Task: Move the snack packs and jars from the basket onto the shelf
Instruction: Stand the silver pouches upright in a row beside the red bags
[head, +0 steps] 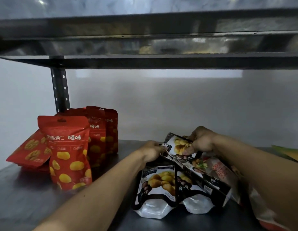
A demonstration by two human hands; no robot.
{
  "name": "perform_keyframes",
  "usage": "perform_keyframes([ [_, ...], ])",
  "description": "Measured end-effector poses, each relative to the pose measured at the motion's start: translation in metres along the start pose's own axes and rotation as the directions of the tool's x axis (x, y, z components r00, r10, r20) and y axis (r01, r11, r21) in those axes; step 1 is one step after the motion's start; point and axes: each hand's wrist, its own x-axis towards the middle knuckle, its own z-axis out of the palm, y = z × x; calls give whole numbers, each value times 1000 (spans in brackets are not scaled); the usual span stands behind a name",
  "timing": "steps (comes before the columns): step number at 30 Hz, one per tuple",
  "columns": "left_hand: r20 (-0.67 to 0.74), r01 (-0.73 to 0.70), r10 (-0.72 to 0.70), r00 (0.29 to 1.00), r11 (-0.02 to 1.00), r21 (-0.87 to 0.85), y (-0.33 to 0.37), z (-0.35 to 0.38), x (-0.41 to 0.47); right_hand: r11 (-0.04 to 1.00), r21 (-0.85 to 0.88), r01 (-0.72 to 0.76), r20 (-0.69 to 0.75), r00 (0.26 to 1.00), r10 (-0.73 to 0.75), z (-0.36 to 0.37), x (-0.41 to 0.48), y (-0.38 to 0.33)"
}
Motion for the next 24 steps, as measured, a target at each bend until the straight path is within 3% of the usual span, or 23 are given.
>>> perform_keyframes([
  [4,-178,-41,17,984,991,-130,3,-6,-1,996,19,87,-88,992,-85,-1,3,-4],
  [12,-271,-236,173,947,946,-222,6,-33,-12,956,213,201,-209,965,-157,16,11,-40],
  [16,-360,-359,290,887,923,-140,7,-52,-18,930,275,245,-237,954,-181,33,14,-60],
  [24,-423,-454,416,805,891,12,-29,-80,-20,908,332,257,-93,967,-239,65,30,-84],
])
